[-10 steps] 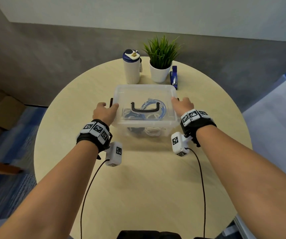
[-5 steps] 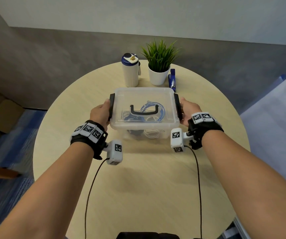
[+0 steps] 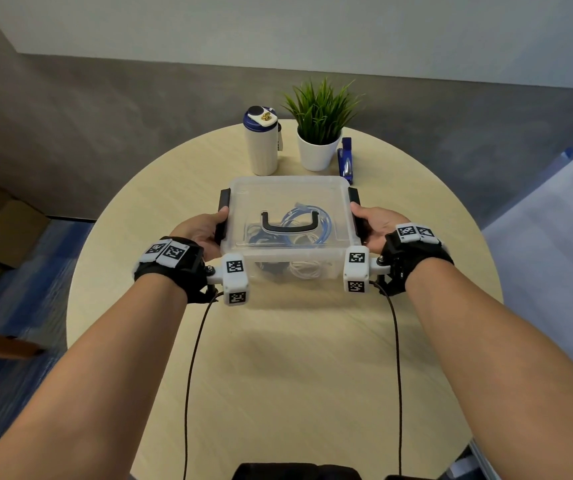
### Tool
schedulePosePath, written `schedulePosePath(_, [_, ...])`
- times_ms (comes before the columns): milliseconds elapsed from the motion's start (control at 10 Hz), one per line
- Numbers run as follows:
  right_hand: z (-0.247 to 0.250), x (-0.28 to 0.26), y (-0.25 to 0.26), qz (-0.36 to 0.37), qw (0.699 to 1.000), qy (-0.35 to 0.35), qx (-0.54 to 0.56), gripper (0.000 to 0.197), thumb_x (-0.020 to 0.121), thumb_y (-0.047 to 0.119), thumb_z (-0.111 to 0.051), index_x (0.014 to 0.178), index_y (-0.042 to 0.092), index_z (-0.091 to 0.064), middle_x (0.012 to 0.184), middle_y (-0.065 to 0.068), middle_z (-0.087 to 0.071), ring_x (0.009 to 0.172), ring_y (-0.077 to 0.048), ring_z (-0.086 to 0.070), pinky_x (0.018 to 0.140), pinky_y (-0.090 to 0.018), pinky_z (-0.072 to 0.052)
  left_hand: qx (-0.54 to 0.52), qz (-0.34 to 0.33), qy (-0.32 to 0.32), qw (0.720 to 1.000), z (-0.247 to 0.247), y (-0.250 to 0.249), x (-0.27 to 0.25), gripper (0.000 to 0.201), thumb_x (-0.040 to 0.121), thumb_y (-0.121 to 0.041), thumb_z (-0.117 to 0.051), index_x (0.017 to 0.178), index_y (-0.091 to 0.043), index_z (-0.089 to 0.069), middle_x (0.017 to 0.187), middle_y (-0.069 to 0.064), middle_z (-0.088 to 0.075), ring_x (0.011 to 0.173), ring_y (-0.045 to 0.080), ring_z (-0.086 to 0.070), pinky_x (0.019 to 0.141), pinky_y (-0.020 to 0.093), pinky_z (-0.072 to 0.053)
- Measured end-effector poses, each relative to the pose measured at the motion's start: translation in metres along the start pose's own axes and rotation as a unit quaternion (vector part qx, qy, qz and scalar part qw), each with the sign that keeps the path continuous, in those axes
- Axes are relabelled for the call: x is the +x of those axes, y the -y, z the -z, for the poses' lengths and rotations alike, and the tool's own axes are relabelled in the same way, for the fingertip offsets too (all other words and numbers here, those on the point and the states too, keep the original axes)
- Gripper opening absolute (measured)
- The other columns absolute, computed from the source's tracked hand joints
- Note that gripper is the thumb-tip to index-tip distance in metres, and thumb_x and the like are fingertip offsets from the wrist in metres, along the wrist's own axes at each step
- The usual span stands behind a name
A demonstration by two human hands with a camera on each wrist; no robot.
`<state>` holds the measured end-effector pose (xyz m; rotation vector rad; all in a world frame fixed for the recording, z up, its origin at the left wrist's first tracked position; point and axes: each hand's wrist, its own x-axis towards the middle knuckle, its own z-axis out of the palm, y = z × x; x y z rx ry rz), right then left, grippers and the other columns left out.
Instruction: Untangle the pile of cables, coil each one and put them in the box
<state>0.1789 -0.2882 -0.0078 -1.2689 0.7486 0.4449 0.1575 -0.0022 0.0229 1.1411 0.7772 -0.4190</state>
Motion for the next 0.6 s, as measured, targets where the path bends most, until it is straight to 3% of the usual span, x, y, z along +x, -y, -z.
schedulePosePath(100, [-0.002, 0.006, 0.000, 0.018, 0.999, -0.019, -0.040, 0.037, 0.081, 0.020, -0.073, 0.111, 0.001, -0.063, 0.103, -0.016, -0.071, 0.092, -0.029, -0.069, 0.079, -0.052, -0.056, 0.021, -0.005, 0.005, 1.000, -0.004, -0.001, 0.005, 0.019, 0.097, -0.018, -0.051, 0.087, -0.003, -0.058, 0.062, 0.011, -0.070, 0.053, 0.022, -0.068, 0.073, 0.049, -0.057])
schedulePosePath(300, [0.008, 0.032, -0.004, 0.050, 0.991, -0.073, -0.105, 0.055, 0.053, 0.035, -0.085, 0.095, 0.003, -0.068, 0.089, -0.014, -0.074, 0.084, -0.034, -0.071, 0.080, -0.058, -0.054, 0.029, -0.014, 0.019, 0.999, -0.004, 0.000, 0.006, 0.021, 0.098, -0.021, -0.049, 0.103, -0.004, -0.061, 0.098, 0.013, -0.067, 0.082, 0.025, -0.066, 0.069, 0.045, -0.051])
schedulePosePath(400, [0.006, 0.021, -0.006, 0.070, 0.985, -0.079, -0.139, 0.067, 0.049, 0.051, -0.079, 0.095, 0.003, -0.068, 0.090, -0.012, -0.073, 0.085, -0.033, -0.070, 0.080, -0.057, -0.055, 0.057, -0.035, 0.026, 0.997, 0.001, 0.005, 0.004, 0.023, 0.096, -0.027, -0.053, 0.101, -0.006, -0.063, 0.097, 0.008, -0.066, 0.082, 0.020, -0.063, 0.072, 0.036, -0.052])
schedulePosePath(500, [-0.006, -0.012, -0.002, 0.099, 0.967, -0.078, -0.220, 0.054, 0.076, 0.051, -0.066, 0.097, 0.002, -0.065, 0.095, -0.013, -0.069, 0.086, -0.029, -0.066, 0.085, -0.050, -0.055, 0.133, -0.059, 0.010, 0.989, 0.012, 0.007, 0.001, 0.031, 0.096, -0.040, -0.051, 0.108, -0.013, -0.059, 0.103, 0.003, -0.062, 0.090, 0.019, -0.056, 0.081, 0.031, -0.043])
schedulePosePath(600, [-0.008, -0.042, -0.005, 0.142, 0.937, -0.090, -0.306, 0.039, 0.091, 0.040, -0.056, 0.106, 0.005, -0.062, 0.107, -0.018, -0.063, 0.088, -0.029, -0.061, 0.081, -0.038, -0.048, 0.244, -0.095, -0.034, 0.965, 0.039, 0.021, -0.005, 0.038, 0.097, -0.043, -0.046, 0.120, -0.013, -0.051, 0.117, 0.006, -0.056, 0.106, 0.024, -0.051, 0.090, 0.037, -0.037])
